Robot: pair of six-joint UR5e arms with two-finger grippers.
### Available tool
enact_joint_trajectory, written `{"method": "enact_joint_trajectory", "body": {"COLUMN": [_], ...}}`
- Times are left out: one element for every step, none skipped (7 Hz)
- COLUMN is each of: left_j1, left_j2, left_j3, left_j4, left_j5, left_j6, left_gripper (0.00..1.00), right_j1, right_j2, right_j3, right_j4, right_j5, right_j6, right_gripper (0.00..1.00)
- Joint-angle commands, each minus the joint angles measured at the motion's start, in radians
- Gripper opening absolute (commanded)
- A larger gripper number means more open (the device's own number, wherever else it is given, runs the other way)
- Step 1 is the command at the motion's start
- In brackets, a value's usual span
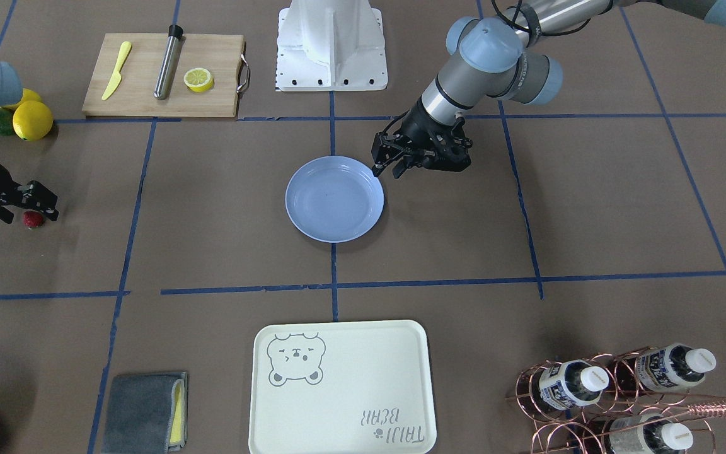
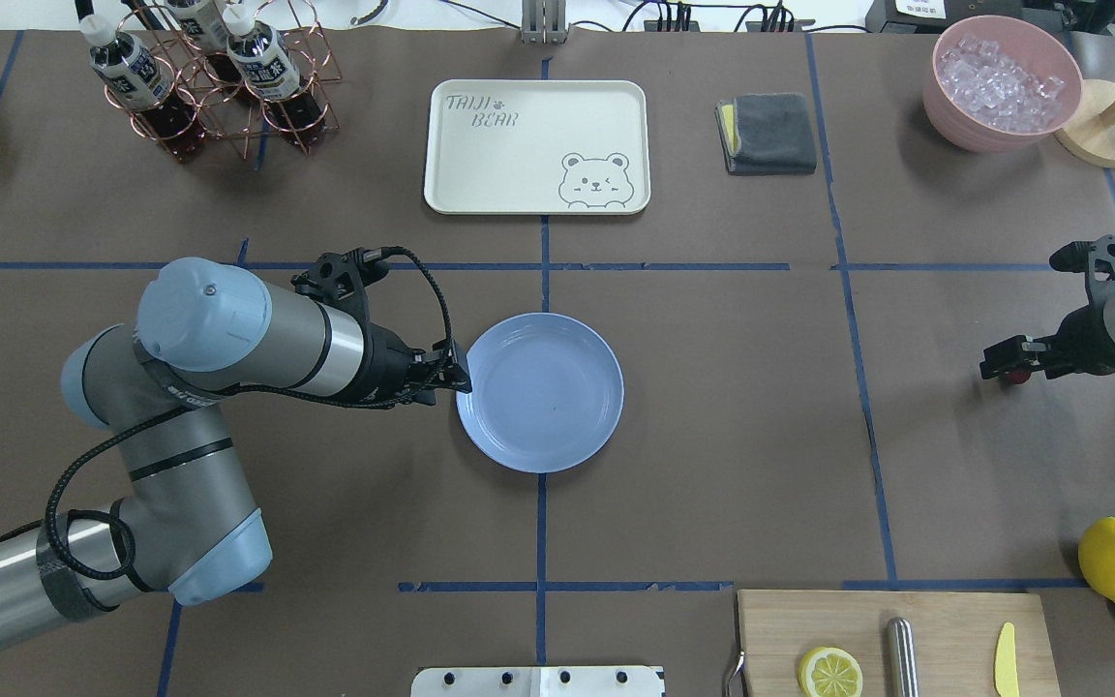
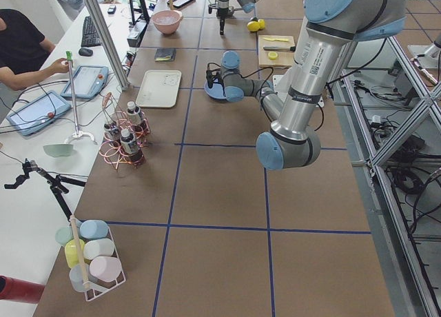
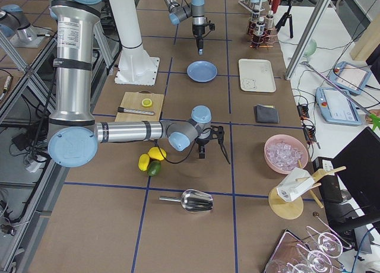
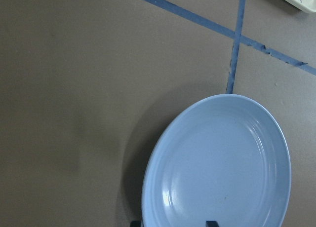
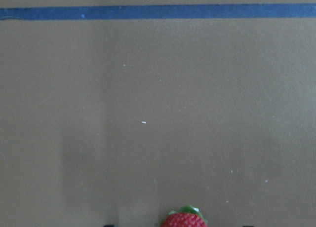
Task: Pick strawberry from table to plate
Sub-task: 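Grasp the red strawberry with the right gripper while the left holds the plate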
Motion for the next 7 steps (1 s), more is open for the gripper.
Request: {"method": "enact_joint_trajectory", "body": {"left_j1": [-0.001,-0.001,0.001,-0.001,-0.002,-0.007,-0.028], "left_j2": [0.000,0.000,0.000,0.000,0.000,0.002,0.003], "left_j3": [0.000,-0.001,-0.001,-0.006,-0.010,-0.013,-0.023], "left_j4": [0.000,0.000,0.000,0.000,0.000,0.000,0.000], "left_j5": [0.002,0.000,0.002,0.002,0.000,-0.002,-0.005], "left_j6": [0.000,0.000,0.000,0.000,0.000,0.003,0.018], "left_gripper": [0.53,0.53,0.53,0.53,0.53,0.53,0.53], "right_j1": [-0.001,-0.001,0.001,0.002,-0.020,-0.104,-0.182], "right_j2": [0.001,0.002,0.003,0.002,0.006,0.070,0.157], "right_j3": [-0.004,-0.001,0.008,0.042,0.133,0.202,0.233], "right_j4": [0.000,-0.001,-0.006,-0.011,-0.029,-0.055,-0.063], "right_j5": [0.000,0.003,0.011,0.014,0.018,0.006,-0.020], "right_j6": [0.001,0.001,0.001,0.009,0.144,0.355,0.541], "right_gripper": [0.39,0.04,0.00,0.00,0.00,0.00,0.00]}}
